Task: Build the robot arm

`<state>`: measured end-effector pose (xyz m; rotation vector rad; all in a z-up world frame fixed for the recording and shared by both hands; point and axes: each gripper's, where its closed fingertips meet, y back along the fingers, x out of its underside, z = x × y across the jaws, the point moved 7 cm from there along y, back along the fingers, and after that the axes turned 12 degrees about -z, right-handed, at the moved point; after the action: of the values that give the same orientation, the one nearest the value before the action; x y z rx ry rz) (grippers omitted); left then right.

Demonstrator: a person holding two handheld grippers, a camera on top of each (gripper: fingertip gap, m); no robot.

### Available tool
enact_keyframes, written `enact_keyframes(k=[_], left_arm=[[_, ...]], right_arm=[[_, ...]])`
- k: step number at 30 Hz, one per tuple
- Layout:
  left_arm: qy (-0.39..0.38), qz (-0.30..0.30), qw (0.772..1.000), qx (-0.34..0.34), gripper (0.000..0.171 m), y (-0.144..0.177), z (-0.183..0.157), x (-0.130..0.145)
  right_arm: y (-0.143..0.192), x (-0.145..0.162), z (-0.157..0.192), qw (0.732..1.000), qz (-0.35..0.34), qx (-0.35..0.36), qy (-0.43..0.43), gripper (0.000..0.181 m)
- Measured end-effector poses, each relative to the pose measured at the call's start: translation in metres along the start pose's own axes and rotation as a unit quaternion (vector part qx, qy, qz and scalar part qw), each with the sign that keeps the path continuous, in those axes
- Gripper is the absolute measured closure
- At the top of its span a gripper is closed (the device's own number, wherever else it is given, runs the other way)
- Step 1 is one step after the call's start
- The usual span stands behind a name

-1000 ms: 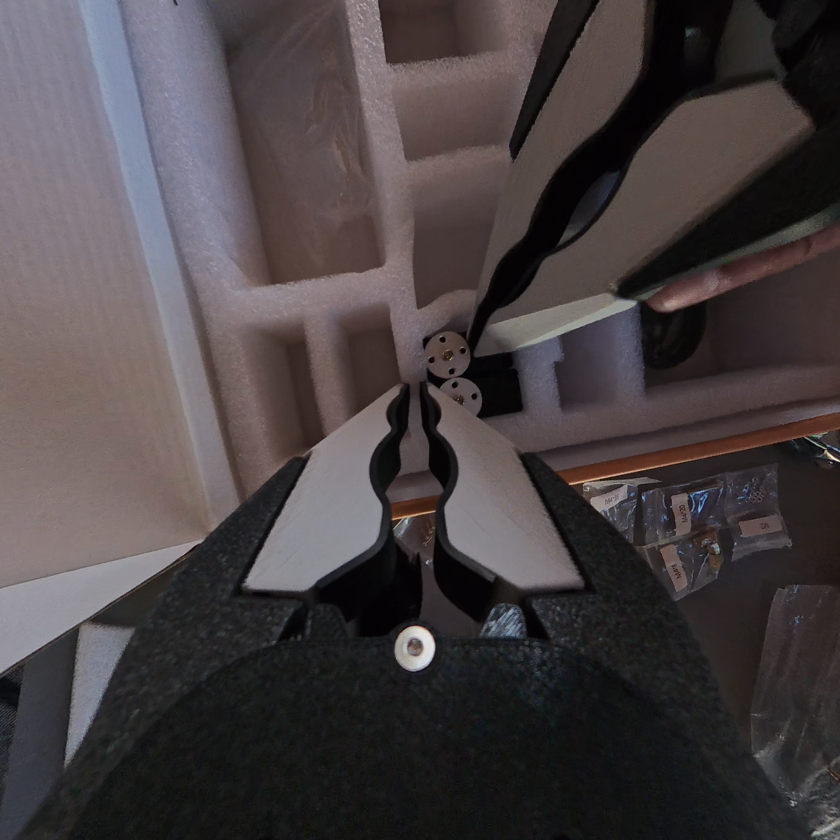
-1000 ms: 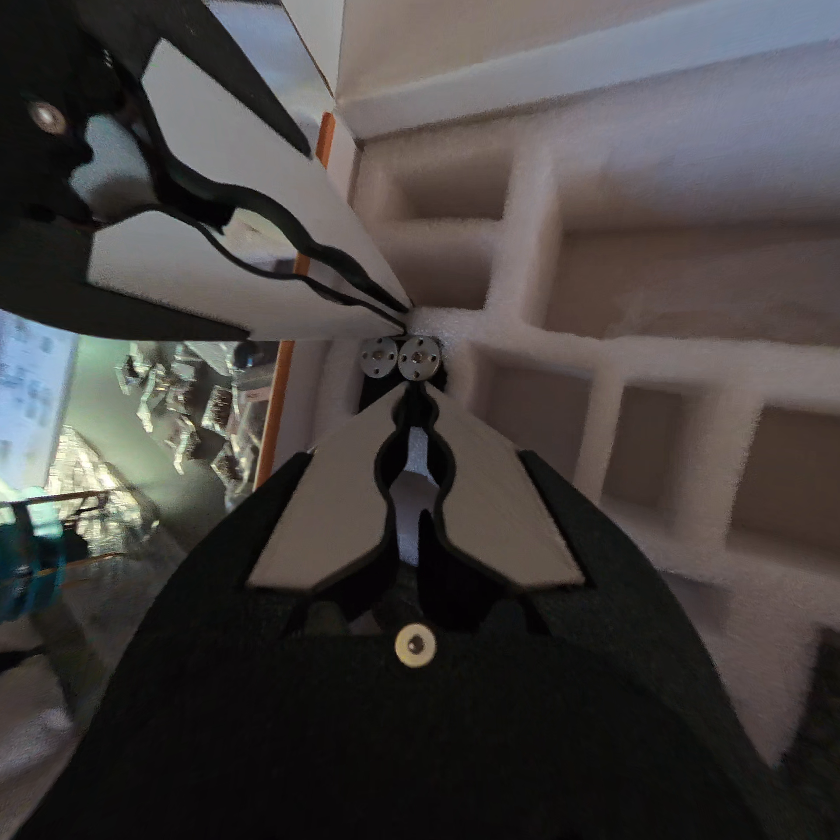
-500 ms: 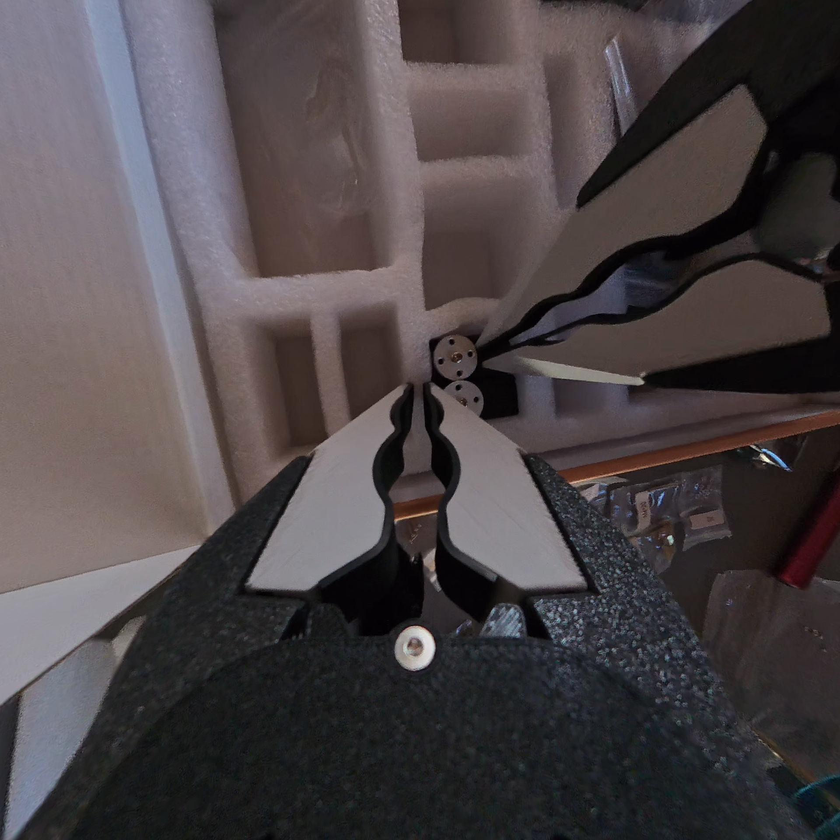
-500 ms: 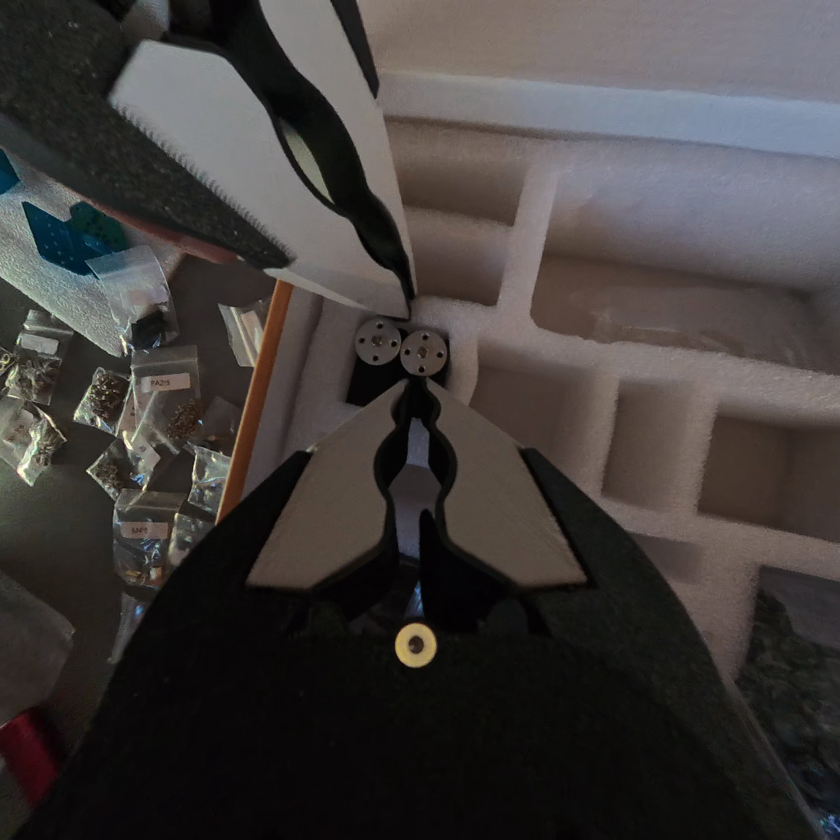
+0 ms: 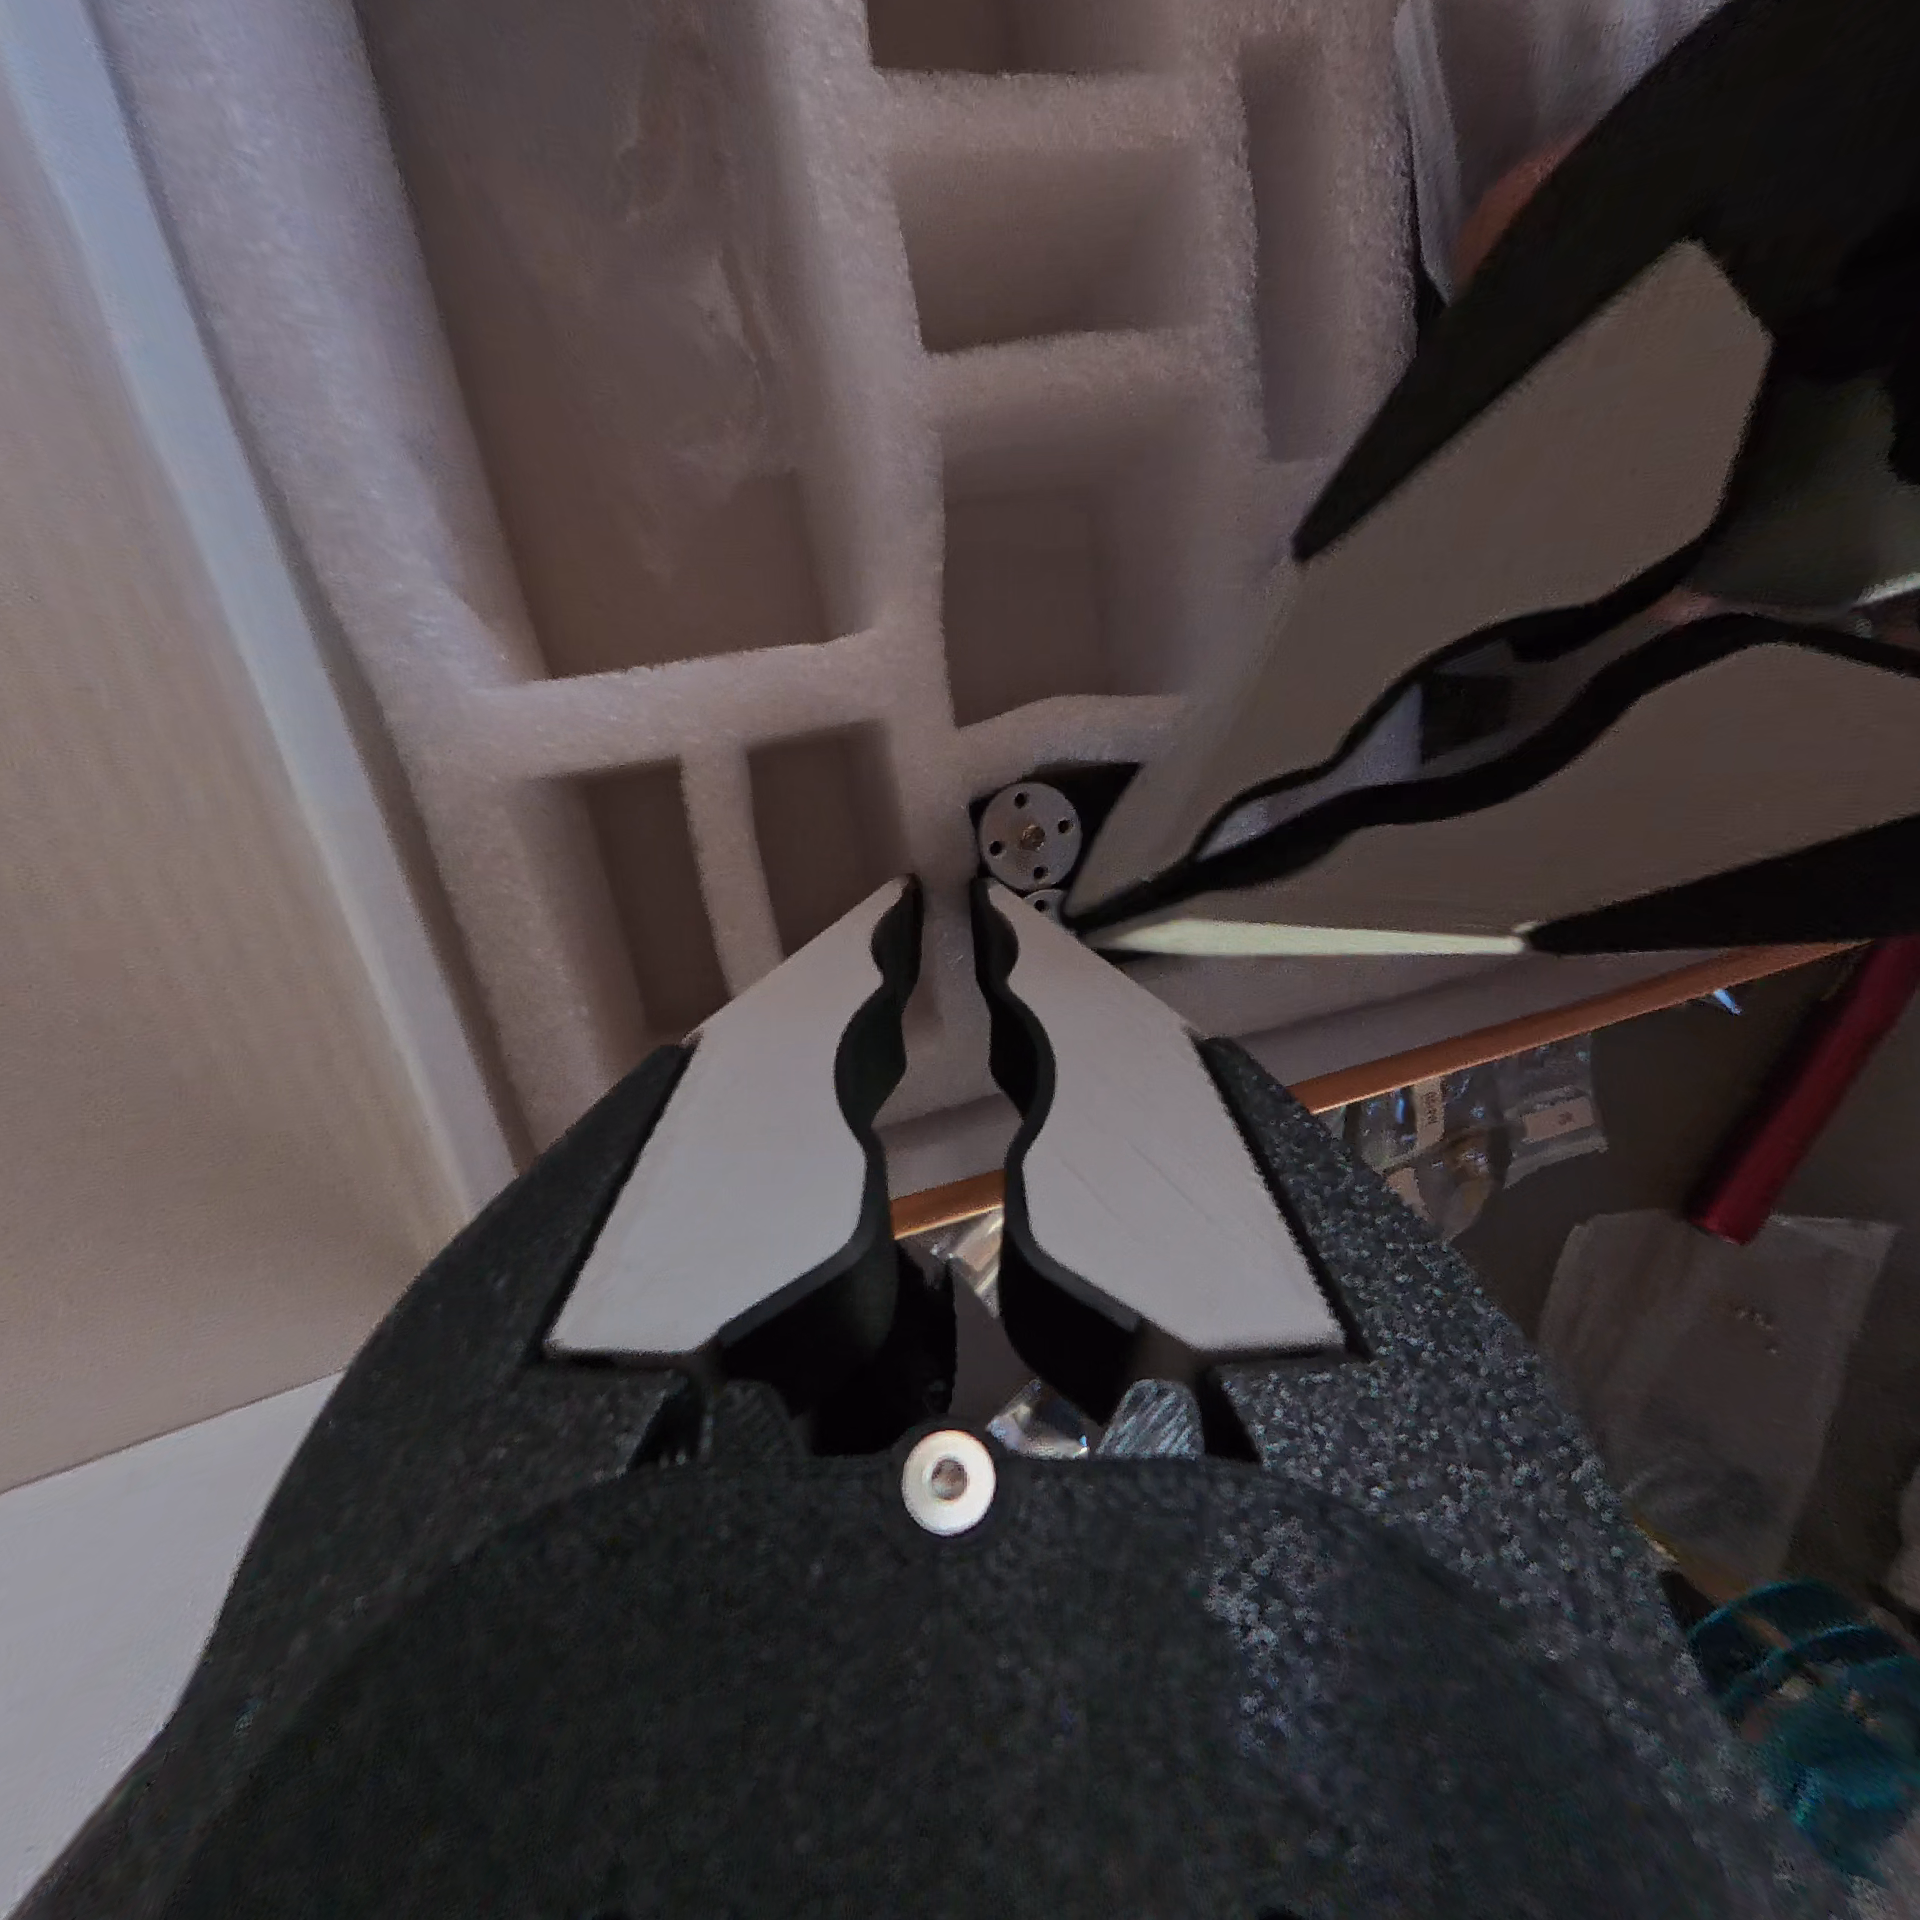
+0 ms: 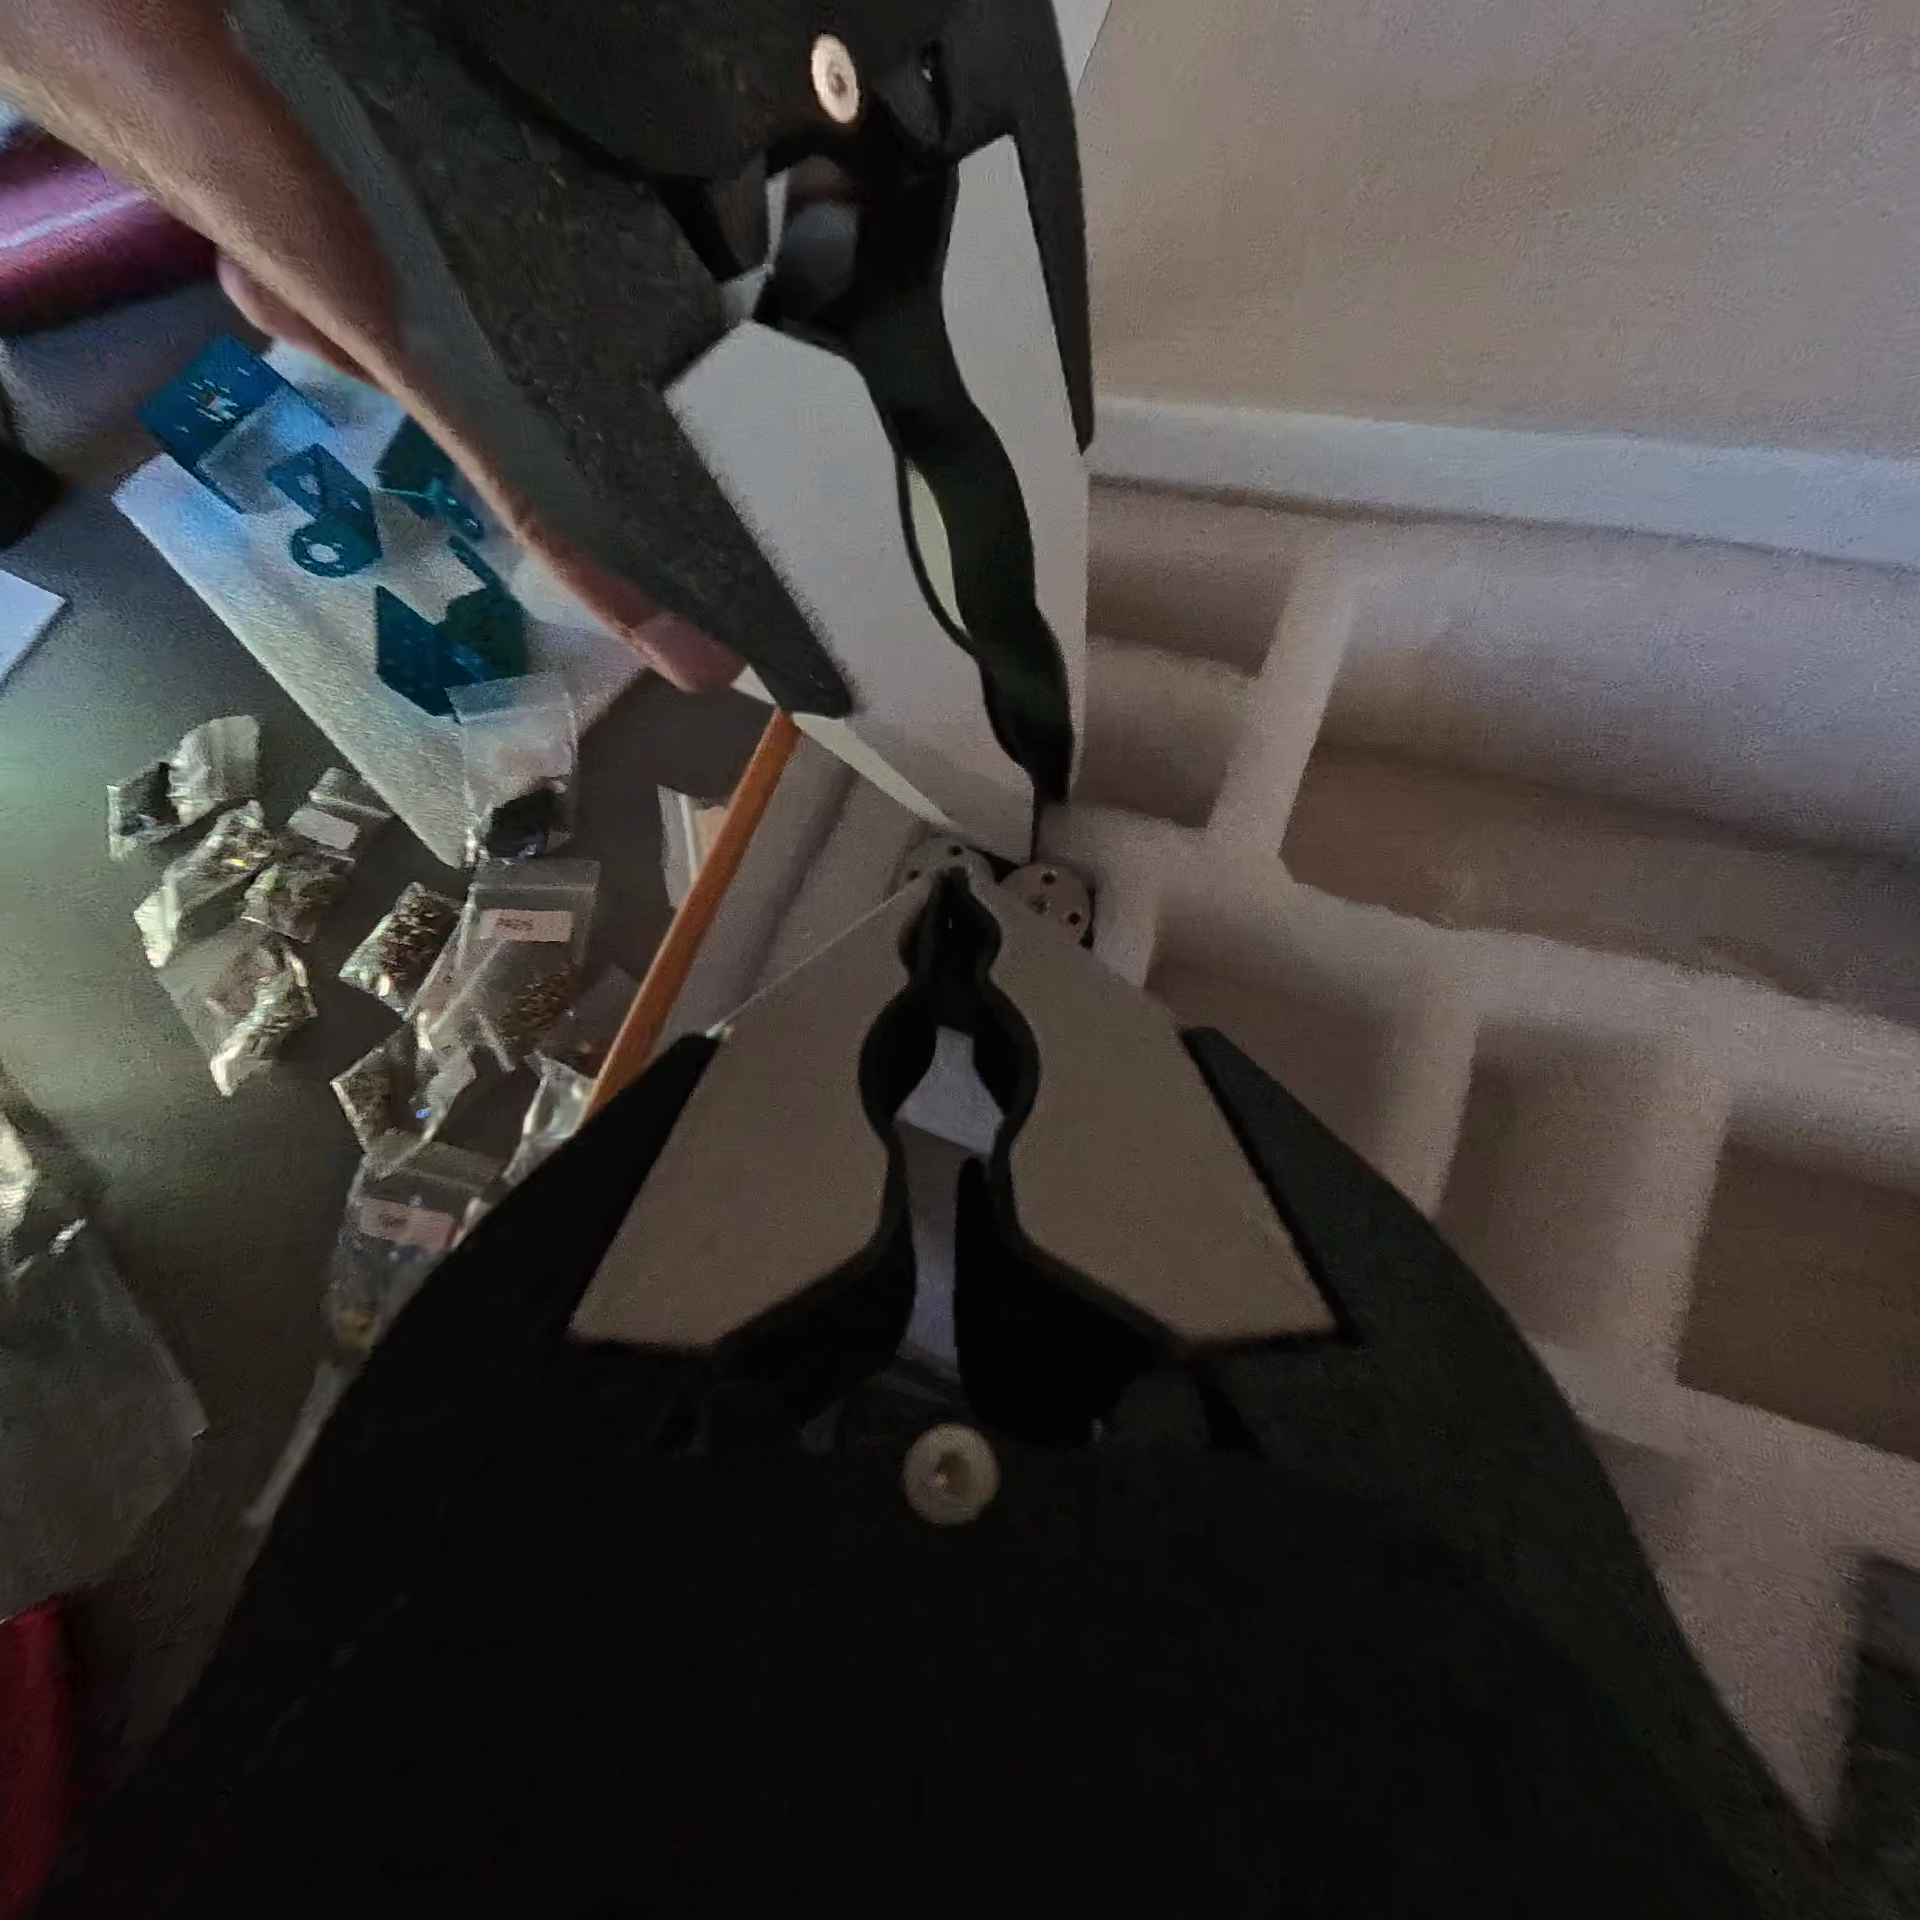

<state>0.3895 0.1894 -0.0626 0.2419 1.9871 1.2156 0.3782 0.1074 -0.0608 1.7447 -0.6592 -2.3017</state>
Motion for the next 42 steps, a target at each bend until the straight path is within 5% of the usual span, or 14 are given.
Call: enact_keyframes(k=[4,7,10,13,20,22,25,31,35,42], left_arm=[[-0.069,-0.008,0.997,-0.017,0.166,0.0,-0.005,0.002],[-0.059,-0.023,0.997,-0.051,0.169,0.001,-0.008,0.003],[-0.042,-0.023,0.997,-0.061,0.169,0.006,-0.012,0.0],[-0.029,-0.006,0.998,-0.047,0.17,0.014,-0.017,-0.012],[-0.055,0.036,0.997,-0.037,0.169,0.023,-0.032,-0.028],[-0.056,0.038,0.997,-0.034,0.169,0.023,-0.035,-0.029],[-0.055,0.035,0.997,-0.036,0.169,0.025,-0.034,-0.03],[-0.047,0.033,0.998,-0.034,0.169,0.03,-0.029,-0.024],[-0.046,0.032,0.998,-0.023,0.169,0.027,-0.029,-0.016],[-0.061,0.017,0.998,-0.014,0.168,0.011,-0.021,0.01]], right_arm=[[0.009,-0.01,-0.004,0.995,-0.053,0.066,0.054,0.181],[0.031,-0.018,-0.016,0.989,-0.122,0.085,-0.004,0.176],[0.059,-0.029,-0.024,0.975,-0.2,0.04,-0.09,0.173],[0.079,-0.038,-0.014,0.975,-0.214,0.016,-0.066,0.171],[0.063,-0.026,0.018,1.0,-0.014,0.0,0.02,0.156],[0.055,-0.015,0.017,0.998,0.068,-0.007,0.014,0.128],[0.049,-0.007,0.017,0.993,0.098,-0.007,0.06,0.149],[0.047,0.002,0.027,0.948,0.111,-0.075,0.288,0.139],[0.029,0.007,0.026,0.928,0.165,-0.124,0.31,0.151],[0.023,0.03,0.032,0.897,0.164,-0.084,0.401,0.17]])
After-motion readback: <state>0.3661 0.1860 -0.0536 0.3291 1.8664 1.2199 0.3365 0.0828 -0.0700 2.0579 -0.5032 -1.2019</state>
